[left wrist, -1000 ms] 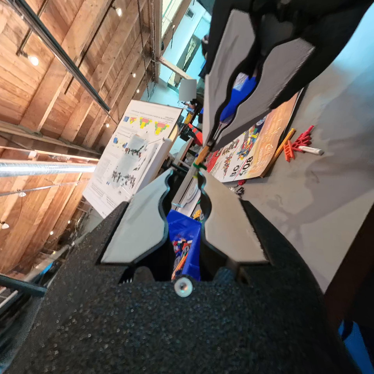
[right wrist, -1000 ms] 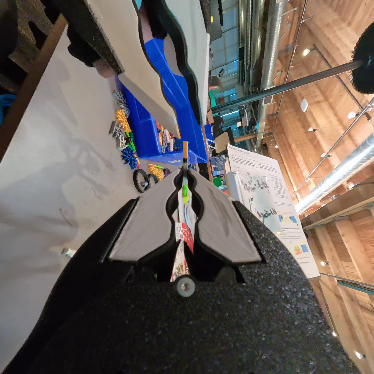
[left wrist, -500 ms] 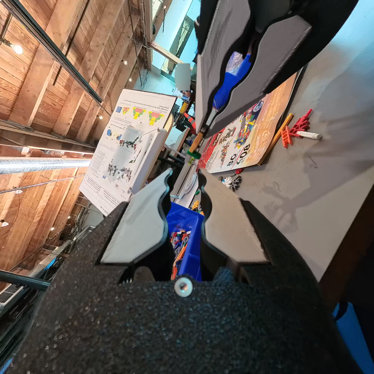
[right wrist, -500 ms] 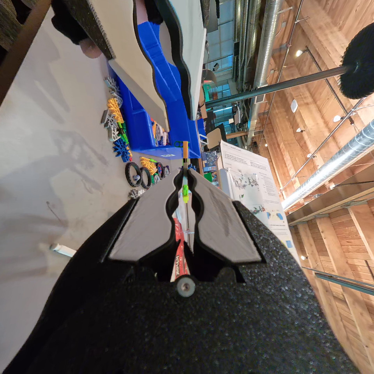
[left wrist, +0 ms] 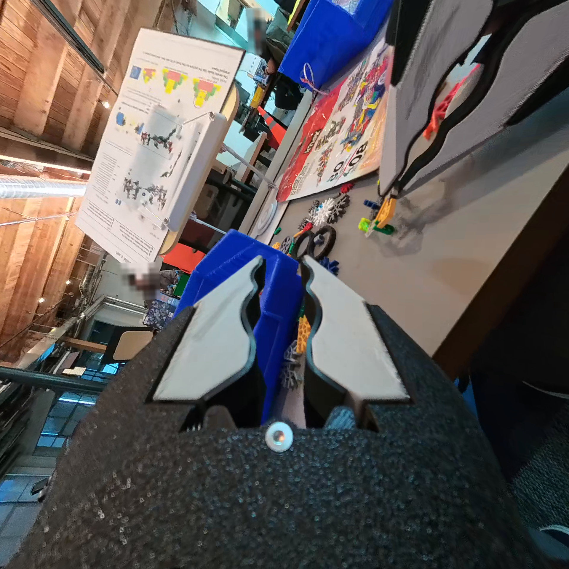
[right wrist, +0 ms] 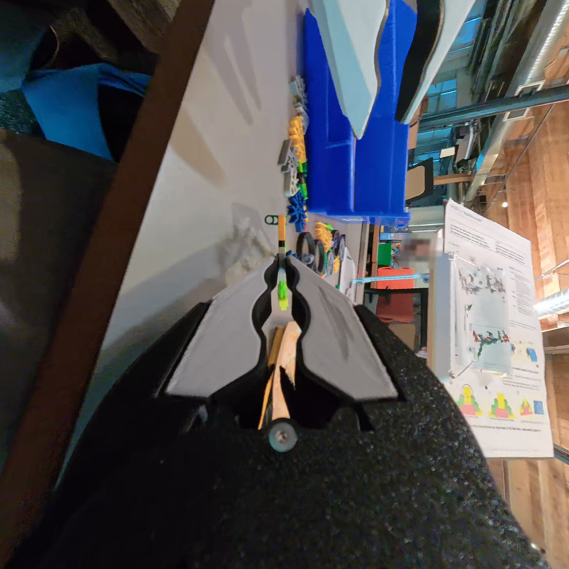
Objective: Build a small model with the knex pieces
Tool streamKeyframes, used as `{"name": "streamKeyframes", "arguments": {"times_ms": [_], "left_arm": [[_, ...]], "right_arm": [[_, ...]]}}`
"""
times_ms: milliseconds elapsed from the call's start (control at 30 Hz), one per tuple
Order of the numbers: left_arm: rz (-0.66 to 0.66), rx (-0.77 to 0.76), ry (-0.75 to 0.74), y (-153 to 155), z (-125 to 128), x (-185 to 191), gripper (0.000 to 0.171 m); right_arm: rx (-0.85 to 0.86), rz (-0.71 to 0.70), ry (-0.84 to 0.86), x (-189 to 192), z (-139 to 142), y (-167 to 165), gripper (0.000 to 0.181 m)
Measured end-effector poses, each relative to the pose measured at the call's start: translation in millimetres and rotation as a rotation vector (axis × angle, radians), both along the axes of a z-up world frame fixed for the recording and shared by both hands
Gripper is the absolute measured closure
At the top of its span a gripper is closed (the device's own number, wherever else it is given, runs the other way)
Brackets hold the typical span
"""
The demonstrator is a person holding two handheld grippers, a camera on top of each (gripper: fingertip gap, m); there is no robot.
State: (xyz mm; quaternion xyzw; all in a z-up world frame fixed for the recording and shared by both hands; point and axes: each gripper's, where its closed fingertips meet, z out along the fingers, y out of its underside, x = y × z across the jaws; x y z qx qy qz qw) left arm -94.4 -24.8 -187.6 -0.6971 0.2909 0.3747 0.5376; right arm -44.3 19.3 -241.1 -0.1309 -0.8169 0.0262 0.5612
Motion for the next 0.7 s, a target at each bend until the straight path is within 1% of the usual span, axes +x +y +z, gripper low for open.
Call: {"name": "streamKeyframes", "arguments": {"times_ms": [100, 200, 233, 333, 567, 700], "left_arm": [[-0.001, -0.020, -0.015, -3.9, -6.4, -1.6, 0.151], [-0.003, -0.036, -0.027, -6.3, -11.1, -2.4, 0.149], [-0.005, -0.040, -0.029, -6.9, -12.7, -2.1, 0.149], [-0.009, -0.053, -0.040, -8.5, -16.7, -2.6, 0.149], [-0.001, -0.059, -0.072, -13.7, -18.6, -10.1, 0.148], [-0.008, -0.077, -0.085, -13.6, -22.4, -10.0, 0.148]], "right_arm": [[0.010, -0.028, -0.066, 2.9, -11.0, 2.4, 0.176], [-0.014, -0.034, -0.111, 7.1, -14.9, 1.6, 0.171], [-0.020, -0.037, -0.123, 8.7, -15.3, 1.6, 0.167], [-0.042, -0.031, -0.155, 14.2, -15.1, -0.2, 0.165], [-0.123, -0.028, -0.209, 24.5, -11.4, 0.5, 0.156], [-0.156, -0.063, -0.258, 27.7, -12.2, 9.4, 0.148]]}}
